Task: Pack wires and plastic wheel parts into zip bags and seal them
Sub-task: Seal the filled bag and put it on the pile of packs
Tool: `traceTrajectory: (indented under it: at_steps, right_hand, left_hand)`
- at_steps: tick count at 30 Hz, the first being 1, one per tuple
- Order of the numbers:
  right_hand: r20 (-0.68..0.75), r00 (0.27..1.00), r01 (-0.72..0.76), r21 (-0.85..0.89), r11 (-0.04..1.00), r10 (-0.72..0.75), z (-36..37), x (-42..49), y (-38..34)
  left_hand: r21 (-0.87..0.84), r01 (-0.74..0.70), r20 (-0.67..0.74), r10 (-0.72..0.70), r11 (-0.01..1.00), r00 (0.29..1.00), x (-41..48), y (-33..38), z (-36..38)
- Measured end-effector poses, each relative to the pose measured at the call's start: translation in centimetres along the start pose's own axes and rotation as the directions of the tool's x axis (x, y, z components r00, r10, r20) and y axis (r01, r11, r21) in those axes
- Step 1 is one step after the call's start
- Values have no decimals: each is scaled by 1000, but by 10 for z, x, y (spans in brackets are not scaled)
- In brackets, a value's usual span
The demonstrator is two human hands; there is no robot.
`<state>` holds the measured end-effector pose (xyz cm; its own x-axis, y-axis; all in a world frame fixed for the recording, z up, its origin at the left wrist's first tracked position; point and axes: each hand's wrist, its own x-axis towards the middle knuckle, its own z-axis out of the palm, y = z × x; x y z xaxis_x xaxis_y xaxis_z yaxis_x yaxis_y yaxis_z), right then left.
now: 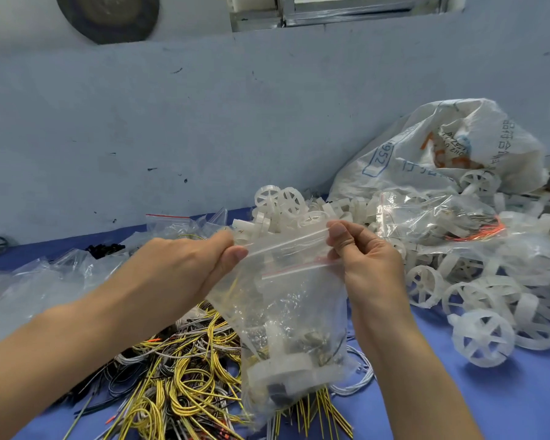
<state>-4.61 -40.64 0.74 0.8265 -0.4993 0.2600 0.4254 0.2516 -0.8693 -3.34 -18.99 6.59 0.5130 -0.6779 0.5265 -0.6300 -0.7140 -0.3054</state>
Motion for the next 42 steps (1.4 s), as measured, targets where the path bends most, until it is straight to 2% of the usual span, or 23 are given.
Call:
traceTrajectory:
  at_steps: [7,11,15,20,25,28,30,32,35,37,39,42]
  right_hand:
    - [-22,996,87,-3,996,-87,-11,-4,-13]
    - [-80,983,167,-18,986,-168,-25,-8,-35]
    - [-135,955,258,-48,965,-262,-49,-10,-68]
    - [-226,897,344,-186,920,-381,-97,-4,-112]
    - [-284,870,296,-350,889,-402,-170,15,-143]
    - [-324,862,241,-413,878,-389,-215,42,-155]
    - [-349,856,201,-453,868,-380,-241,71,-169]
    - [-365,840,186,-503,844,-402,-261,103,-194]
    - [-376,779,247,-550,798,-501,-281,144,-239]
    - [-381,716,284,-607,743,-585,-292,161,-256]
    - [-365,685,281,-667,690,-631,-303,169,-250]
    - [-299,734,203,-760,617,-609,-315,166,-195]
  left_hand:
    - [-125,-49,79,60,991,995,0,-3,-8]
    - [-278,37,163,9,960,987,10,0,-15]
    - [-430,-6,145,76,903,987,34,23,-31]
    - [-629,33,149,78,777,986,74,67,-43]
    - [-715,58,219,145,697,965,131,125,-29]
    - [-707,-26,181,217,707,959,180,167,-11]
    - [-699,-40,164,215,714,963,223,191,1]
    - [-686,-63,90,171,725,981,271,211,8]
    - [-650,-105,-94,57,753,994,340,236,13]
    - [-540,-118,-205,5,833,979,374,251,22]
    - [-376,-150,-305,31,914,952,395,261,43]
    - [-207,-153,-302,85,966,950,402,259,94]
